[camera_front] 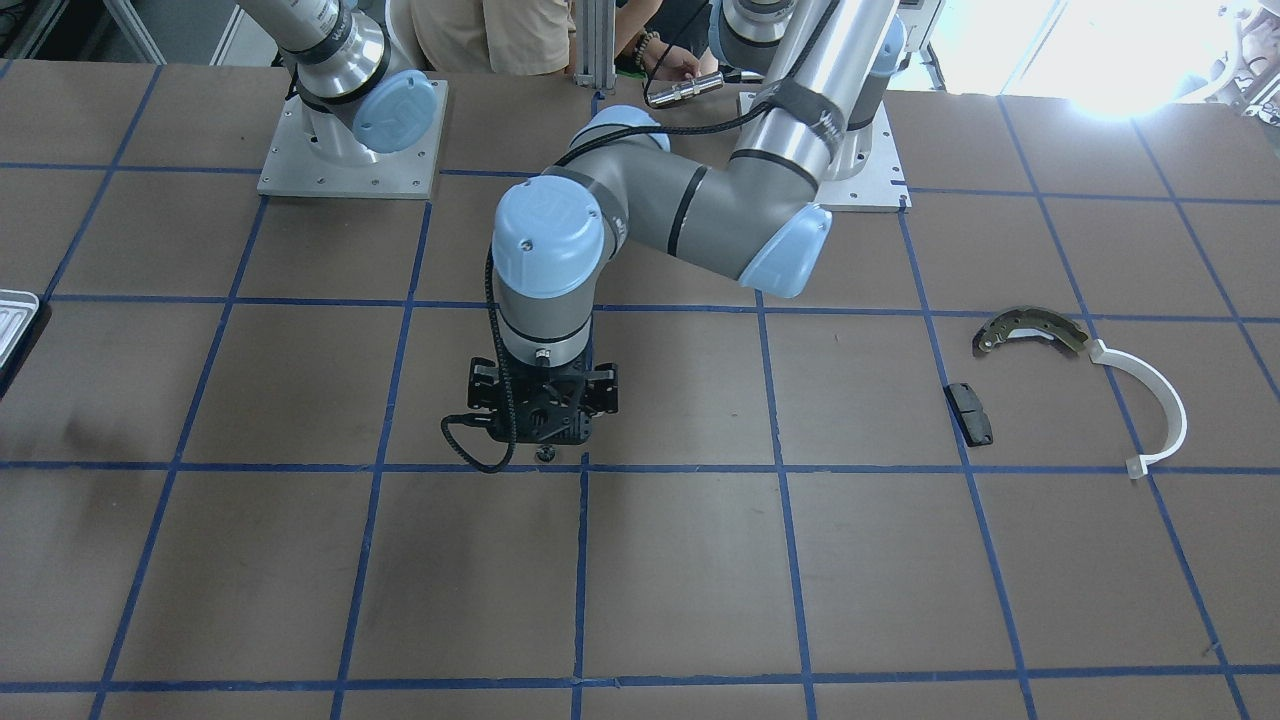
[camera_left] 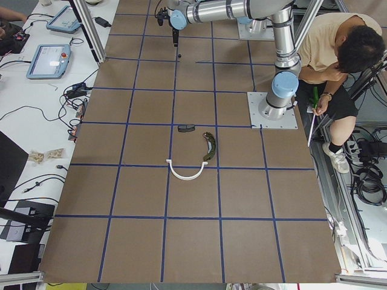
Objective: Place bearing gear from tray to pile
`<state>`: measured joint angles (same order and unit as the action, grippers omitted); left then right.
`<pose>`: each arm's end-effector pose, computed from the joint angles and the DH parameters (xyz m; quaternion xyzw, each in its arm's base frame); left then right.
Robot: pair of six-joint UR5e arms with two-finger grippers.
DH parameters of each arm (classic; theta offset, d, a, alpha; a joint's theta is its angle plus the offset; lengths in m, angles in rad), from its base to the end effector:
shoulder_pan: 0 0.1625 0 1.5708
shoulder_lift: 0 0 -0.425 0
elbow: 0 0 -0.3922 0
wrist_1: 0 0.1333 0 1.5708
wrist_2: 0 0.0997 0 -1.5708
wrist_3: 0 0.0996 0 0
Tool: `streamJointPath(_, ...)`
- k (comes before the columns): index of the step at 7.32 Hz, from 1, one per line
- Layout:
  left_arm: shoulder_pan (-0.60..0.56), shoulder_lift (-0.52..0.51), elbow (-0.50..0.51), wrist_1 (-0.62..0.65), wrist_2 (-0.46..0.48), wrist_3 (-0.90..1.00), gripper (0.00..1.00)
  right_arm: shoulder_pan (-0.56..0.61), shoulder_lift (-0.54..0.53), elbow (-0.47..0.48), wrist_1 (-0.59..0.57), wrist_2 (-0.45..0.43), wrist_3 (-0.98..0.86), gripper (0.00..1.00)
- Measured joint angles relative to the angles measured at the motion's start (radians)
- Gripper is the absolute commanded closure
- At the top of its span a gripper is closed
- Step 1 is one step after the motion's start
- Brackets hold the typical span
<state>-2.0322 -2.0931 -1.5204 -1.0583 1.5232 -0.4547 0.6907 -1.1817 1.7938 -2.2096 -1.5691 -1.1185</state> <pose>-0.4197 -0.5340 0.2572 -0.0038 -0.9995 0.0077 0.0303 -0.3655 -0.4753 0.2335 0.1189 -0.9928 0.0079 0.0108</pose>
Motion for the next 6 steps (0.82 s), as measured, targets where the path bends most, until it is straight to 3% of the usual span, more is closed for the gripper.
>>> streamJointPath(3,-0.029,-0.094,-0.025,0.134,0.012,-0.020,0.00,-0.098,0.065,0.000,-0.022,0.002,-0.159,0.01)
streamJointPath(6,-0.026,-0.119,-0.041,0.156,0.059,-0.036,0.00,-0.149,0.091,-0.001,-0.027,0.002,-0.213,0.14)
